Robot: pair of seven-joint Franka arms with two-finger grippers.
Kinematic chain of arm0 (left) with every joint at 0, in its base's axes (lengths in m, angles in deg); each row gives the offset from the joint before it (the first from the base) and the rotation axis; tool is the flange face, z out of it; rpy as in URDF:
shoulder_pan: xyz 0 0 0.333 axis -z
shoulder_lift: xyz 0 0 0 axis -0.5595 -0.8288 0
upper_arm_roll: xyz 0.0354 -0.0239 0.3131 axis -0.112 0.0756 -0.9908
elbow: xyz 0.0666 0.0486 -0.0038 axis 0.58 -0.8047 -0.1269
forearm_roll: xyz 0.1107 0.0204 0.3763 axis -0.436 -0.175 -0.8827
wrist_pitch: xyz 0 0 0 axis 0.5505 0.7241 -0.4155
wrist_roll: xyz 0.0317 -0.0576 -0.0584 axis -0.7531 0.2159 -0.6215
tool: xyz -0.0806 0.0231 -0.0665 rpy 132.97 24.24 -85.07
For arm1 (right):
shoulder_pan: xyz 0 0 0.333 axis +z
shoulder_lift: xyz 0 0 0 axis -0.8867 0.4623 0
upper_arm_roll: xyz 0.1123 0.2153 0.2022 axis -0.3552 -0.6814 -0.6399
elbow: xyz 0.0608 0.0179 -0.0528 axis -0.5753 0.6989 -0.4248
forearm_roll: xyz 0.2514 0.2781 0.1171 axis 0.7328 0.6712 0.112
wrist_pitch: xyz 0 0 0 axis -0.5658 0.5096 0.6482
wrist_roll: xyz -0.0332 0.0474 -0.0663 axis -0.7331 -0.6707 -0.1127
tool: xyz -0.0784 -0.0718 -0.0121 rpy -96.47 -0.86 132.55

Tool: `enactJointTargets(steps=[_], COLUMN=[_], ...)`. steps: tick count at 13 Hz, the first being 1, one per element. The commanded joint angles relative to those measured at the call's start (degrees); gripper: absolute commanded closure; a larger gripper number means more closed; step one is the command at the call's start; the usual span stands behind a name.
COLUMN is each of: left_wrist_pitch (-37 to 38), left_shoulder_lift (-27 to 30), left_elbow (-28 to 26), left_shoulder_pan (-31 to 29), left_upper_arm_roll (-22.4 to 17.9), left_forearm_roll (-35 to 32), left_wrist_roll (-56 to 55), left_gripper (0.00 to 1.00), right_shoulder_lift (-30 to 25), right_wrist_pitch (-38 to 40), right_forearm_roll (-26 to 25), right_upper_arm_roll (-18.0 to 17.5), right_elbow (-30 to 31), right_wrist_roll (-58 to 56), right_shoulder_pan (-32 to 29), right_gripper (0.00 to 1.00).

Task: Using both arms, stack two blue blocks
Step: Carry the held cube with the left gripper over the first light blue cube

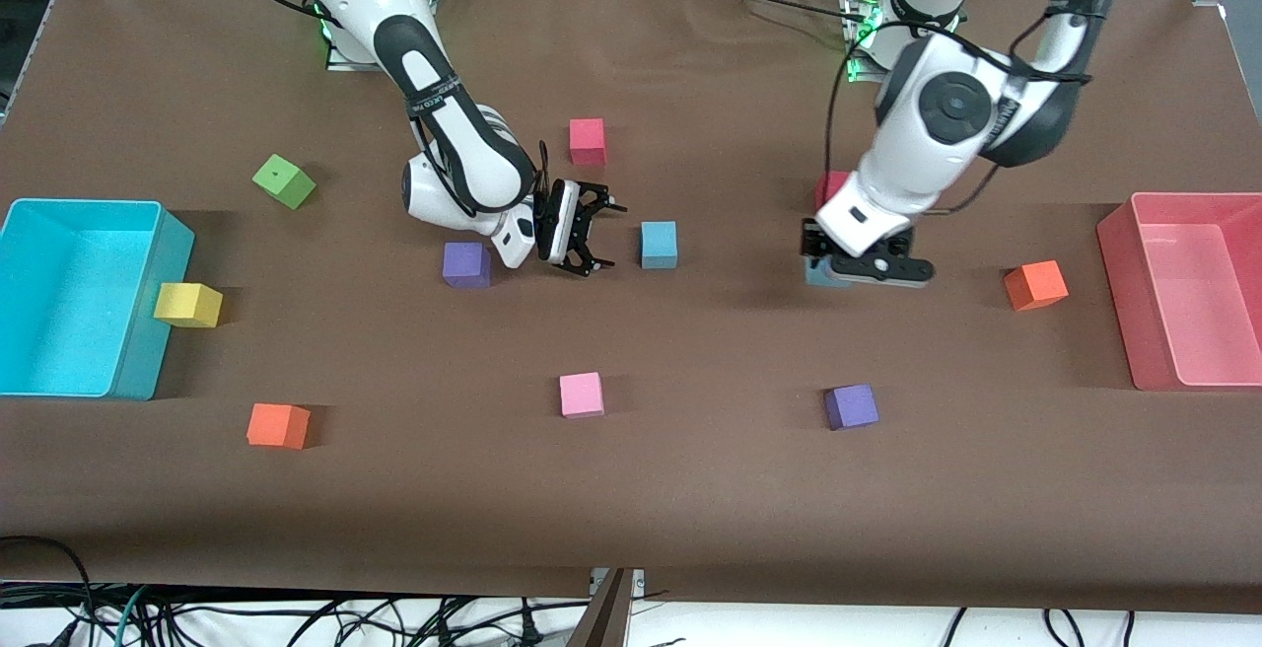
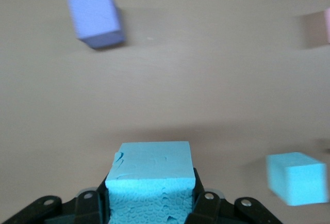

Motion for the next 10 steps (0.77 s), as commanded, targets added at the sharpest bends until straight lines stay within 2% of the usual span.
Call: enactJointTargets(steps=[1, 6, 10], left_wrist_pitch=[2.36, 2.63, 2.02], left_shoulder_lift=[-3.22, -12.79, -18.08], left_elbow=[4.66, 13.62, 16.09], left_shoulder_pan=[3.91, 12.25, 15.78], left_upper_arm_roll=[0.40, 0.67, 0.23], left_forearm_roll=[0.10, 0.80, 0.36], left_wrist_roll=[-8.88, -21.81, -26.05], left_gripper=[1.00, 1.00, 1.00], right_shoulder_lift=[-0.43, -0.34, -0.25], right_wrist_pitch=[0.34, 0.34, 0.42], right_forearm_roll=[1.40, 1.40, 1.40], right_upper_arm_roll=[-0.94, -0.94, -0.94], right_elbow=[0.09, 0.18, 0.27], right_wrist_roll=[-1.43, -1.52, -1.87], right_shoulder_pan=[-0.89, -0.89, -0.89], right_gripper=[0.00, 0.00, 0.00])
